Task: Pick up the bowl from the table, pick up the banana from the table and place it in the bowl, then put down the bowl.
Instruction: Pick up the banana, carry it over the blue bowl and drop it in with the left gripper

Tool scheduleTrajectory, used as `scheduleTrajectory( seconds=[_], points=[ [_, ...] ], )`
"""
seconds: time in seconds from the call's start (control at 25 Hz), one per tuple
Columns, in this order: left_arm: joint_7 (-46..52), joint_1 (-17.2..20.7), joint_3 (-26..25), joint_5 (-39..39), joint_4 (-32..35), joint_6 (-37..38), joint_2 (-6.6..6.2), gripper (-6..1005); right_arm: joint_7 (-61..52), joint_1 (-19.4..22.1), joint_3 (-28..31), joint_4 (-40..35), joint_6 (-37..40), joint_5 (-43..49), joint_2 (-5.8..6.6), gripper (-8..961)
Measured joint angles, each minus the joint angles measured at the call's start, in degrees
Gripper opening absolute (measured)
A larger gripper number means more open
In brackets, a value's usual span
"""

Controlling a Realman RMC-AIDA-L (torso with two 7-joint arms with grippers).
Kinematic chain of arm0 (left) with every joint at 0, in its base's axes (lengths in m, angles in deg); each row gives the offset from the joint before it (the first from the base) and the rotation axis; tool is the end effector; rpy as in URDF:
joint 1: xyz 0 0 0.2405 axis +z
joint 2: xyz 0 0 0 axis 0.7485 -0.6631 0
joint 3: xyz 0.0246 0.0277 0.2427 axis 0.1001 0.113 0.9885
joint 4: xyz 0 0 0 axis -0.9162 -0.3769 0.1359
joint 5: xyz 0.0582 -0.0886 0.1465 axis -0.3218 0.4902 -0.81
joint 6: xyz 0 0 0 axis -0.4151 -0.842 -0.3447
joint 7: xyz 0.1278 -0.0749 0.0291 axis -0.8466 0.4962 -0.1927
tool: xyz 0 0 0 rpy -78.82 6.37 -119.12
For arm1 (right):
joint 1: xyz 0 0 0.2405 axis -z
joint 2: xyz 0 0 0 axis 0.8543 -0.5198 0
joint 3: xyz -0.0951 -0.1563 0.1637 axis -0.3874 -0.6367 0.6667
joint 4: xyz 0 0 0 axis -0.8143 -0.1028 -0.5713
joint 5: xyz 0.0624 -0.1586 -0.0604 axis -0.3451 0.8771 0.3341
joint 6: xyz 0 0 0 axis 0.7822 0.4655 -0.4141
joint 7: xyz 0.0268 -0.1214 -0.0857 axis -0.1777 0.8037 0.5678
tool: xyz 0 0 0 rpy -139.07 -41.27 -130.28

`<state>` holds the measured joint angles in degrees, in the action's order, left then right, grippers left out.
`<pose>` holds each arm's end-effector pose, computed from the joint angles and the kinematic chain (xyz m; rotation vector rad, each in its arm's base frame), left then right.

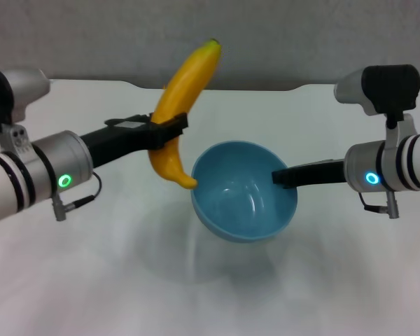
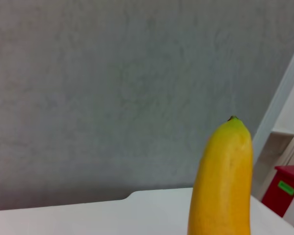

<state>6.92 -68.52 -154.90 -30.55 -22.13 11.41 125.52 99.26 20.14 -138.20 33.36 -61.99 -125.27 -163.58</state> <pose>-0.1872 0.3593 -0.0057 -2.1976 -0.9712 -0.7636 0.2061 0.3826 -0.0474 -2.3127 1.2629 0.1509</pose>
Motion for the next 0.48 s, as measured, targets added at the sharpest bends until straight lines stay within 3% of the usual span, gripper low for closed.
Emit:
scheduleTrajectory(
  seconds=[0.2,0.48],
  points=[
    [-5.94,-0.21,3.09,8.36,2.2,0.31,0.06,578,0.31,-2.57,0.09,4.17,0.44,-1.19,0.04,40],
    [-11.9,-0.37,5.94,16.99,4.56,0.09,0.09,590,0.35,-3.89,0.2,4.36,0.94,-1.89,0.01,41]
  ],
)
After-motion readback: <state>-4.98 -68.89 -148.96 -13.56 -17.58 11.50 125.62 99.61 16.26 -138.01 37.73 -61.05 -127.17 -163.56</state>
